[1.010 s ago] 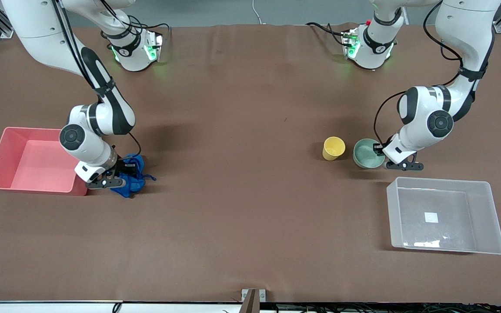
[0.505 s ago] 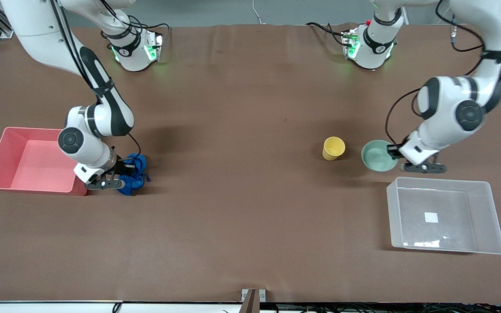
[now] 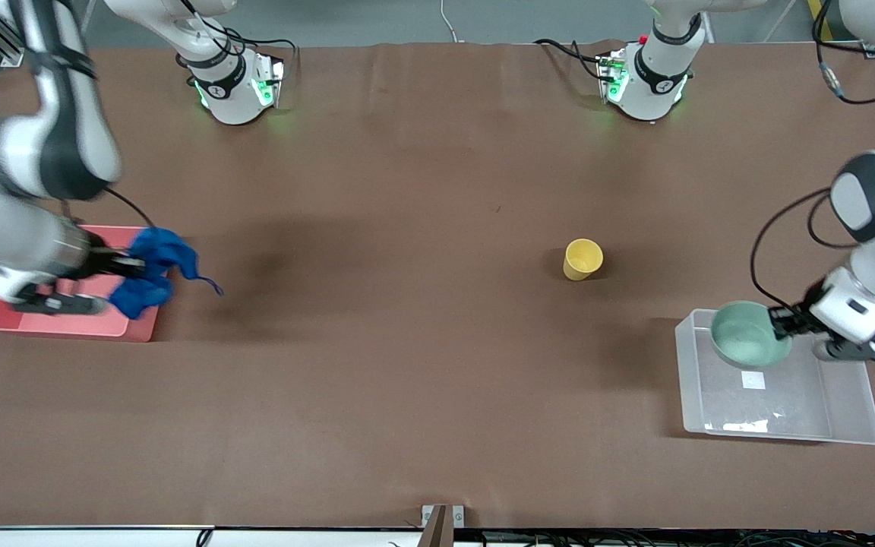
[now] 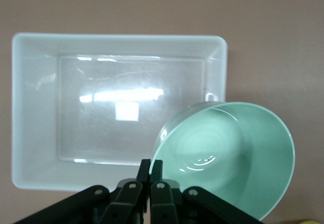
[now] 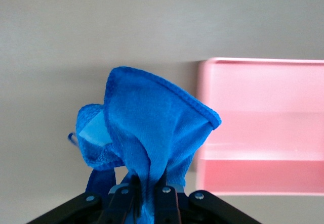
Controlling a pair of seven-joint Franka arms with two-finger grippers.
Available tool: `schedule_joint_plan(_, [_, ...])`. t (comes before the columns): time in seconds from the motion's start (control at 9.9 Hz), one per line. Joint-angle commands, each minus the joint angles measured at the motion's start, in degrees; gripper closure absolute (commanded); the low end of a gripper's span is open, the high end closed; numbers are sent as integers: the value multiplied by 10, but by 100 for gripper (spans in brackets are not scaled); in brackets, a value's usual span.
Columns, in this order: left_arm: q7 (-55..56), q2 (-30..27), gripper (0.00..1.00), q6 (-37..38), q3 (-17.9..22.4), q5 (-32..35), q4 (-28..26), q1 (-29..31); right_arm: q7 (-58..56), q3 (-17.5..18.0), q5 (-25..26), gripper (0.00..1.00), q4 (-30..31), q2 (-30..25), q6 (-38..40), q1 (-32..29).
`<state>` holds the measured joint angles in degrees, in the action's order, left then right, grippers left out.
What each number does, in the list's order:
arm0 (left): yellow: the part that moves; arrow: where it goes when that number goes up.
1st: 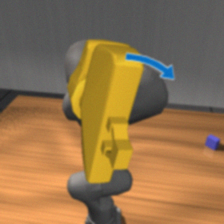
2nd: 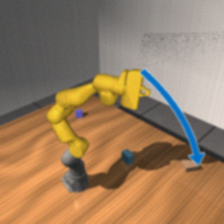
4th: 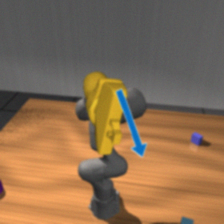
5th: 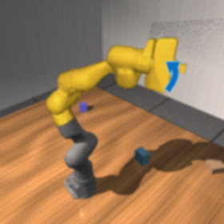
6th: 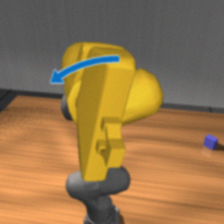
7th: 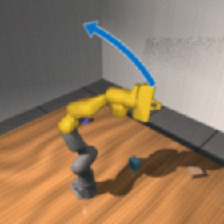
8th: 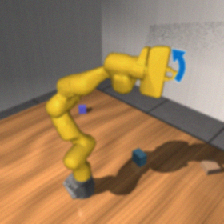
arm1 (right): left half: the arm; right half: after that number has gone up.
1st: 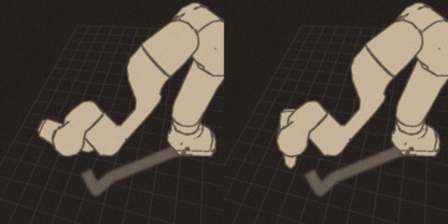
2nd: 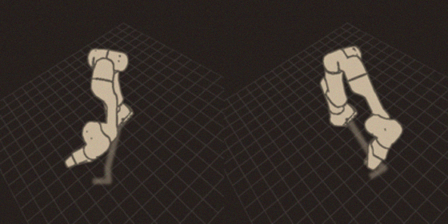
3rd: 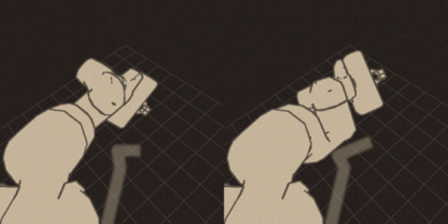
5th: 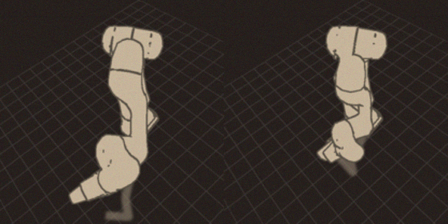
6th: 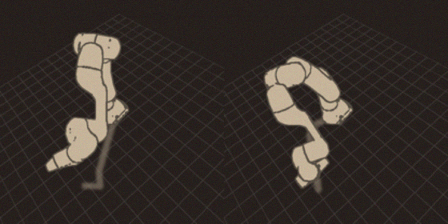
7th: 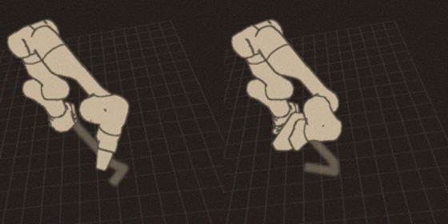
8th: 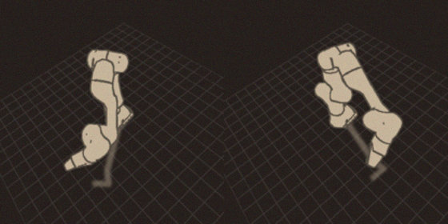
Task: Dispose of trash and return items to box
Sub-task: 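Drop the cloth into the pink bin while the left gripper places the bowl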
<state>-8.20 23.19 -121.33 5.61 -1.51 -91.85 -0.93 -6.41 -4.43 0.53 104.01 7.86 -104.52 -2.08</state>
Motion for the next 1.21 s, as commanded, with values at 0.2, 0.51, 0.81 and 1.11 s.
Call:
schedule_joint_plan(0.2, [-102, 160, 100, 51, 55, -56, 138, 1, -232, 8, 27, 100, 5, 65, -106, -168])
schedule_joint_plan(0.51, [-135, 190, 99, 27, 56, -73, 130, 17, -244, 9, 25, 99, 71, 101, -208, -184])
schedule_joint_plan(0.81, [-135, 232, 98, -45, 55, -81, 119, 16, -242, 10, 11, 60, 121, 141, -304, -184])
schedule_joint_plan(1.11, [-125, 222, 57, -42, 55, -80, 103, 15, -241, 10, 11, 0, 121, 144, -301, -179])
